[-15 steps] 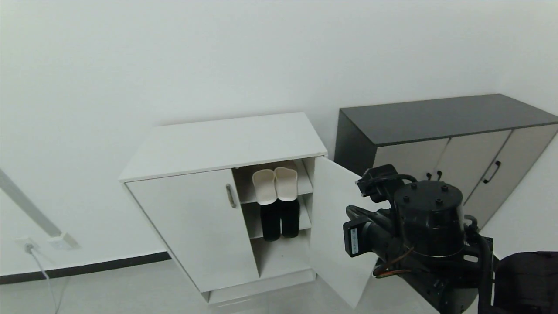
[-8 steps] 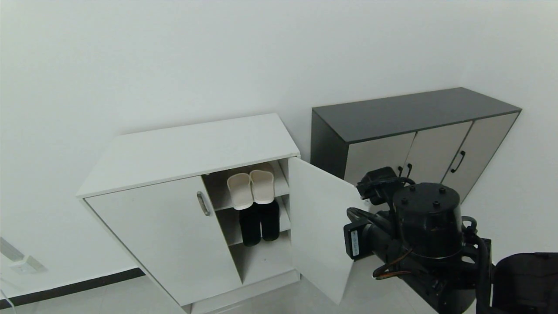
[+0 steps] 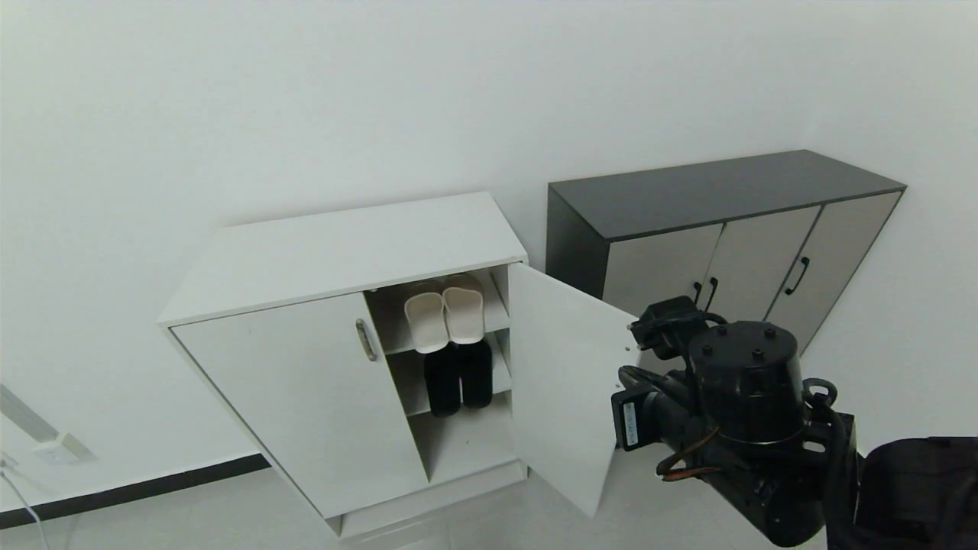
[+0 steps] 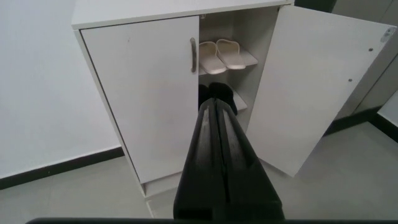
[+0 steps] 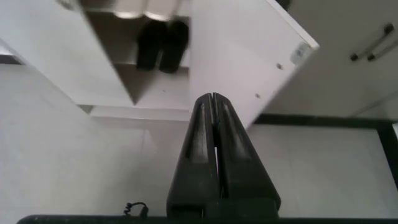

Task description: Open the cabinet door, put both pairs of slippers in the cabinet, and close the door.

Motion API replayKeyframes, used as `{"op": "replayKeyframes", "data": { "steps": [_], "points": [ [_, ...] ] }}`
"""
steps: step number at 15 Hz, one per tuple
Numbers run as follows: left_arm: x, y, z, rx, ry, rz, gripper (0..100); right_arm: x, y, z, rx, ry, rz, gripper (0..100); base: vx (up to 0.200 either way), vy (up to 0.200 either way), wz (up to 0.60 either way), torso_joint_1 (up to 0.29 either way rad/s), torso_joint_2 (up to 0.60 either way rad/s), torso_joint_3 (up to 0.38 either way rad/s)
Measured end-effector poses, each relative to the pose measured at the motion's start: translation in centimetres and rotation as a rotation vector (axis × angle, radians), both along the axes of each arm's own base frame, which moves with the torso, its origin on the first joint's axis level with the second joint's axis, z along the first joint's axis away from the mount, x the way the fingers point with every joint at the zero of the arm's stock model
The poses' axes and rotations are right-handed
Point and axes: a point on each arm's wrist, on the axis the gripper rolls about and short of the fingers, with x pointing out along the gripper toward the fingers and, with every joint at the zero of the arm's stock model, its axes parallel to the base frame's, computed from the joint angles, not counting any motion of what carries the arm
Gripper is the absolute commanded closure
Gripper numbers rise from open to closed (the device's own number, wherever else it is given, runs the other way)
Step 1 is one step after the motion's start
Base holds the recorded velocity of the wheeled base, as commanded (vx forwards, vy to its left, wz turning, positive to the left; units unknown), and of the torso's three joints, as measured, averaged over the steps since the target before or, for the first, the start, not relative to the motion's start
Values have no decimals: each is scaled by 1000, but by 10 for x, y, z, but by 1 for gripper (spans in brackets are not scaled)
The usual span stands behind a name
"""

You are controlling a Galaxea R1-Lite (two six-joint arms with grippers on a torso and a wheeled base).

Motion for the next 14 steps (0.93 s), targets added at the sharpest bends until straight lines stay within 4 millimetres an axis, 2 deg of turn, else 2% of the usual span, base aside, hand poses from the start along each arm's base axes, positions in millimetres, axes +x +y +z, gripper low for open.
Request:
{"op": "replayKeyframes", "data": {
  "steps": [1,3,5,8,14],
  "points": [
    [0,0,0,2,0,0,100,3,-1,-1,1,2,-5,100,0,0,0,0,0,0],
    [0,0,0,3,1,-1,100,25,-14,-3,14,15,-31,100,0,0,0,0,0,0],
    [0,0,0,1,1,0,100,62,-32,1,45,6,-94,100,0,0,0,0,0,0],
    [0,0,0,1,1,0,100,113,-45,6,84,-26,-159,100,0,0,0,0,0,0],
    [0,0,0,0,1,0,100,182,-47,6,103,-11,-186,100,0,0,0,0,0,0]
  ]
}}
